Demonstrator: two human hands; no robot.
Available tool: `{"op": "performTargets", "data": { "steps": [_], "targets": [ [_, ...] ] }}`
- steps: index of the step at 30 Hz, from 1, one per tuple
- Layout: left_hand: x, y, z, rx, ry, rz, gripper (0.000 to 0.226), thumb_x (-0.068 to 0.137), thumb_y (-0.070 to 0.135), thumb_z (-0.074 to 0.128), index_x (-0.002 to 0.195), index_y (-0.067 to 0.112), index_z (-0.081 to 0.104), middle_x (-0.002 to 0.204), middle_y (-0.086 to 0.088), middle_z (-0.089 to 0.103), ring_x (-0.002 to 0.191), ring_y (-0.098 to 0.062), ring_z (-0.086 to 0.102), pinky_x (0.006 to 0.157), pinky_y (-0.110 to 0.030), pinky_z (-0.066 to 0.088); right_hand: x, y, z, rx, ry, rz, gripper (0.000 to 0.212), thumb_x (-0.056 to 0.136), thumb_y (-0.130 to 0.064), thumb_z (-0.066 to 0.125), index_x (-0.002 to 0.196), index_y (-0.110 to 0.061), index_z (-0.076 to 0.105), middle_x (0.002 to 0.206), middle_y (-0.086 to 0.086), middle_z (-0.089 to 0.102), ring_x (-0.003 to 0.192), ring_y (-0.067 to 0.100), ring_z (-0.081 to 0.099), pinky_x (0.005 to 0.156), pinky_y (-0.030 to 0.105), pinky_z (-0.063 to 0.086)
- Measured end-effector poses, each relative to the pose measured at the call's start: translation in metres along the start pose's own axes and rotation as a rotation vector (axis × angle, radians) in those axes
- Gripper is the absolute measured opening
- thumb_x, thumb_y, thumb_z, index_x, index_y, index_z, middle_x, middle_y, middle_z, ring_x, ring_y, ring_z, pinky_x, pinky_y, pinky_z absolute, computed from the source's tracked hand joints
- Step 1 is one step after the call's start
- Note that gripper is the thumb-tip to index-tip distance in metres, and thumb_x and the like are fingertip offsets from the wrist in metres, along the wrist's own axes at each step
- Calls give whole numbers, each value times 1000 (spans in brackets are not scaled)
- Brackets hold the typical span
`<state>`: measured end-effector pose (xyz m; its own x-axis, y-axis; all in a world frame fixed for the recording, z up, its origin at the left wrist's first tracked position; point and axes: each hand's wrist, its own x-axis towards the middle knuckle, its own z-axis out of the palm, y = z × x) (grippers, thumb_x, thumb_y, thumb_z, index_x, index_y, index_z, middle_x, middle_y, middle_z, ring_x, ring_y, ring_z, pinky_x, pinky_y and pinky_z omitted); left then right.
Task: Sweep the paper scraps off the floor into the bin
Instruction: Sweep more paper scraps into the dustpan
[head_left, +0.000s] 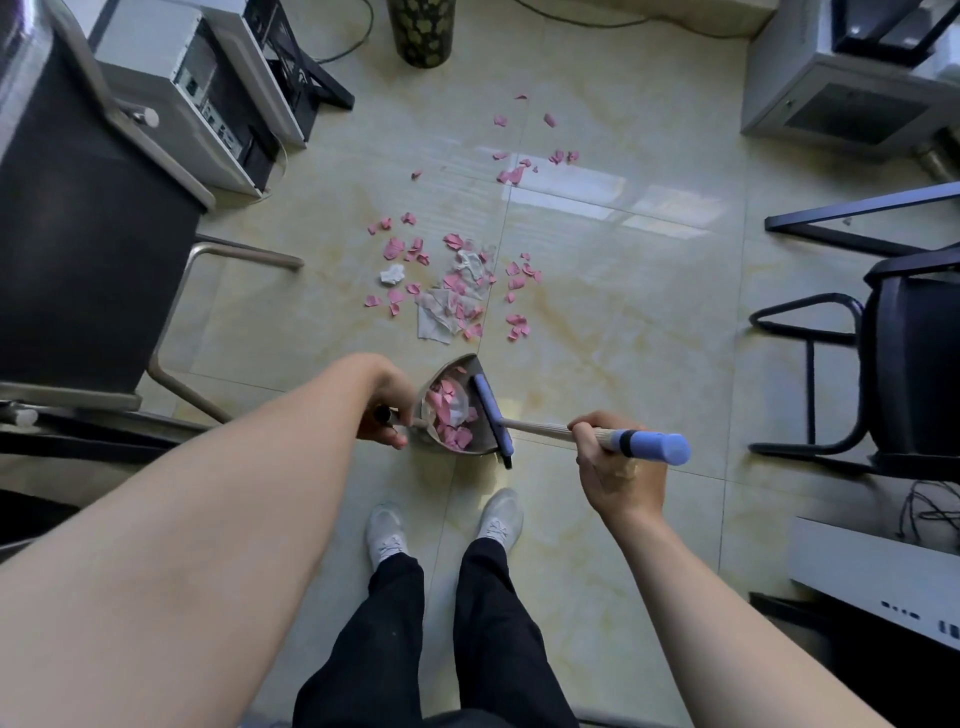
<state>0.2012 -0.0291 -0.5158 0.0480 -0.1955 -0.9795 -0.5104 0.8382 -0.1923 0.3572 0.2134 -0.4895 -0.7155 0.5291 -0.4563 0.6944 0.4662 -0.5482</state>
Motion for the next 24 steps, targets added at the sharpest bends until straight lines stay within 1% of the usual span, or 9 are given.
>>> {"op": "performTargets", "data": {
  "steps": [1,3,5,7,11,14,18,21,24],
  "targets": [
    [3,-5,1,-85,-36,-3,32,97,20,51,119,-4,51,86,-13,68,44,-14,59,39,-18,47,-2,-1,1,4,25,5,17,87,-25,60,73,-20,69,66,10,64,72,31,62,61,38,52],
    [10,-15,5,-249,-87,33,20,98,17,48,99,-1,56,75,-10,66,32,-9,49,33,-13,41,-6,0,2,39,55,25,16,86,-24,60,73,-20,68,65,10,64,71,32,62,61,39,52],
    [12,-27,11,-395,-128,82,26,100,14,45,79,2,55,55,-6,55,27,-6,39,31,-10,36,-11,-4,1,89,80,49,15,86,-26,59,75,-20,68,67,14,64,69,35,62,60,39,53],
    [12,-36,18,-514,-142,114,34,101,14,40,72,4,53,43,-3,45,25,-6,34,28,-9,32,-17,-9,1,133,107,75,16,87,-27,60,76,-20,69,70,17,64,71,36,62,57,33,49],
    [5,-54,26,-654,-156,187,31,102,12,32,77,7,50,38,-1,39,22,-6,31,25,-10,28,-34,-35,1,114,126,81,20,89,-29,55,76,-21,67,73,13,67,75,31,64,52,27,40],
    [-14,-67,19,-714,-175,234,27,99,10,35,75,6,45,36,-1,40,21,-7,34,25,-11,30,-46,-67,-8,138,149,85,22,85,-34,53,76,-19,67,73,13,70,76,30,67,52,27,42],
    [-48,-83,1,-756,-129,328,22,95,8,35,80,8,50,39,-1,42,24,-7,39,26,-11,33,-62,-129,-31,172,212,47,32,80,-37,52,80,-10,67,76,18,72,76,35,69,60,36,51],
    [-80,-96,-8,-836,-116,405,21,97,10,35,85,12,52,40,1,42,24,-6,39,27,-10,33,-72,-180,-55,131,247,-79,30,85,-32,54,79,-5,66,75,19,72,74,38,67,54,33,44],
    [-102,-101,-10,-910,-99,475,23,99,12,35,81,12,49,40,2,42,24,-4,37,28,-9,33,-74,-220,-74,93,280,-165,33,88,-30,55,80,0,66,73,21,71,73,42,69,63,45,55]
  ]
}}
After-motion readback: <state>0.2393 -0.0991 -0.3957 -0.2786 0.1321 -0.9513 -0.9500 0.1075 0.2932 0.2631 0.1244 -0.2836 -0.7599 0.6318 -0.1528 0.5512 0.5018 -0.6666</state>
